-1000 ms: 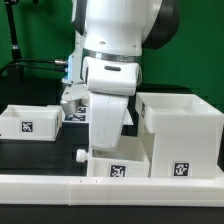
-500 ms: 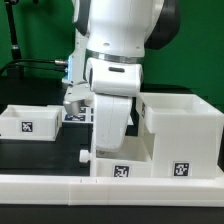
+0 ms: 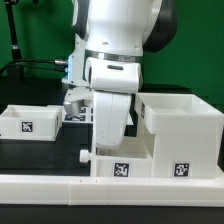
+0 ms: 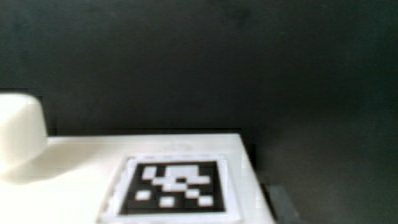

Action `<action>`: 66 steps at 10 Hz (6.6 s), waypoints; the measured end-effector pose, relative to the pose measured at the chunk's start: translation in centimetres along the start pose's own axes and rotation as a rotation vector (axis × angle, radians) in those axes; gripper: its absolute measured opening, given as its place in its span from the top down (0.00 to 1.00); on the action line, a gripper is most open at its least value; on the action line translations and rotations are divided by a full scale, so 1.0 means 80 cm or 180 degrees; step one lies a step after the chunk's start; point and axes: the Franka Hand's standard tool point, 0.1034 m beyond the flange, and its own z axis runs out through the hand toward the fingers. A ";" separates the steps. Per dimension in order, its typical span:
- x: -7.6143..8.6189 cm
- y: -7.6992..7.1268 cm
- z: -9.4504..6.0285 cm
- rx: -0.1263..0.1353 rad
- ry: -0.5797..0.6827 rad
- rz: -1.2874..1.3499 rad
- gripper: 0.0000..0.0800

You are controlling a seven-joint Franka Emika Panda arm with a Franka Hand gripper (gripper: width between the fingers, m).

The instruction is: Assemble drawer

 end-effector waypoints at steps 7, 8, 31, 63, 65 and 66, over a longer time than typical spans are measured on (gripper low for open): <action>0.000 0.000 0.000 -0.0001 -0.0007 -0.0019 0.95; 0.000 0.000 0.000 -0.0004 -0.0024 -0.0067 0.95; -0.016 -0.001 0.001 0.0112 -0.0081 -0.0126 0.95; 0.009 -0.001 -0.006 0.0161 -0.0187 0.0034 0.69; 0.003 0.007 -0.030 0.0178 -0.0228 0.0070 0.26; -0.001 0.008 -0.040 0.0217 -0.0258 0.0050 0.21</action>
Offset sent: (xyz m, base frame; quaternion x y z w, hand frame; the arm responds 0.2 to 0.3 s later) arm 0.0000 0.0000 0.0000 0.0000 0.0000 0.0000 1.0000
